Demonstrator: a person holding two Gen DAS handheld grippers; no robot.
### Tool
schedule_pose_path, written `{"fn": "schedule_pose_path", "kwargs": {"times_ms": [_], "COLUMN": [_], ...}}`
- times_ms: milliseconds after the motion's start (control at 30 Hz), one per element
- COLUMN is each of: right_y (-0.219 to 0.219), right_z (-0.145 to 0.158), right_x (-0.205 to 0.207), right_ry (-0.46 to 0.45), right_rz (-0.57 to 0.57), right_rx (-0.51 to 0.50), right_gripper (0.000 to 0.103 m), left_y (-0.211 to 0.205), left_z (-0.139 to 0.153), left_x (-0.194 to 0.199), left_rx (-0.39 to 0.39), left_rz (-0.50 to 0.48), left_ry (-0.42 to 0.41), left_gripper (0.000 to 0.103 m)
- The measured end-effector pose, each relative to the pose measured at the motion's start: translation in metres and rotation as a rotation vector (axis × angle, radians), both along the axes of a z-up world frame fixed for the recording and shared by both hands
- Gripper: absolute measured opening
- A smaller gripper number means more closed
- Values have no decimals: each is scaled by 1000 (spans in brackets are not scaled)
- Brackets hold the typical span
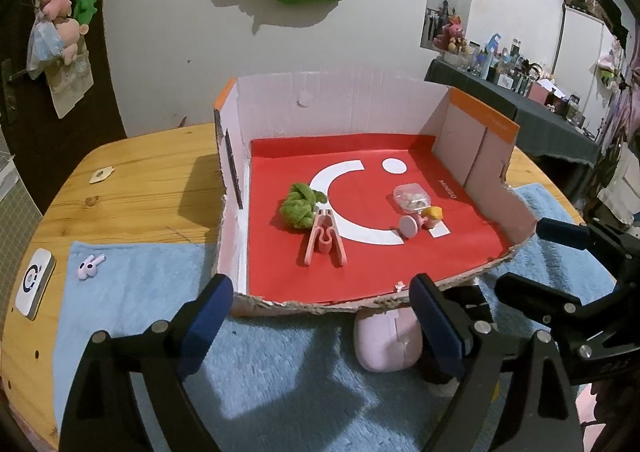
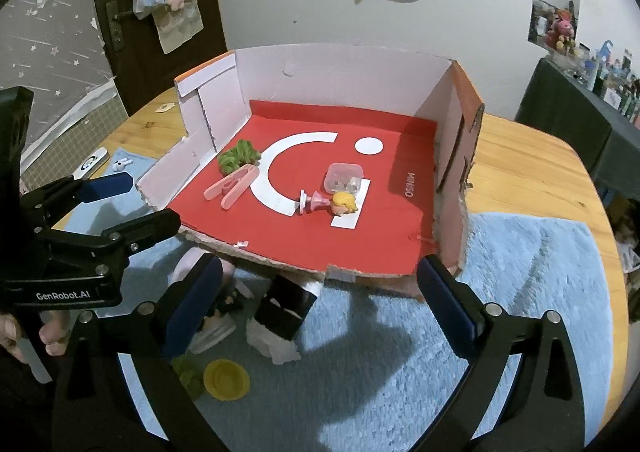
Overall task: Organize objects
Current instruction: 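Move both tools down over the items lying on the towel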
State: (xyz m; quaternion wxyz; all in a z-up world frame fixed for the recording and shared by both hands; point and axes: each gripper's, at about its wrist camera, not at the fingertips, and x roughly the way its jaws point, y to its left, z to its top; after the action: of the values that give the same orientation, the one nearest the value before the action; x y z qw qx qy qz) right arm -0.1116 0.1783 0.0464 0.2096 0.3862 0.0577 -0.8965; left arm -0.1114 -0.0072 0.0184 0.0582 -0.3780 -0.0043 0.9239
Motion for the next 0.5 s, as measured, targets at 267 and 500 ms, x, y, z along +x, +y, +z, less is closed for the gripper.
{"fn": "schedule_pose_path", "kwargs": {"times_ms": [267, 500], "right_y": [3, 7], "right_z": [-1, -3], "right_x": [11, 22], "right_ry": [5, 6], "right_rz": [-5, -13], "right_rx": [-2, 0], "right_gripper": [99, 99], "left_y": [2, 5], "left_z": [0, -1], "left_x": [11, 20], "left_rx": [-4, -3], "left_rz": [-7, -11], "left_ry": [5, 10], "left_gripper": [96, 97]}}
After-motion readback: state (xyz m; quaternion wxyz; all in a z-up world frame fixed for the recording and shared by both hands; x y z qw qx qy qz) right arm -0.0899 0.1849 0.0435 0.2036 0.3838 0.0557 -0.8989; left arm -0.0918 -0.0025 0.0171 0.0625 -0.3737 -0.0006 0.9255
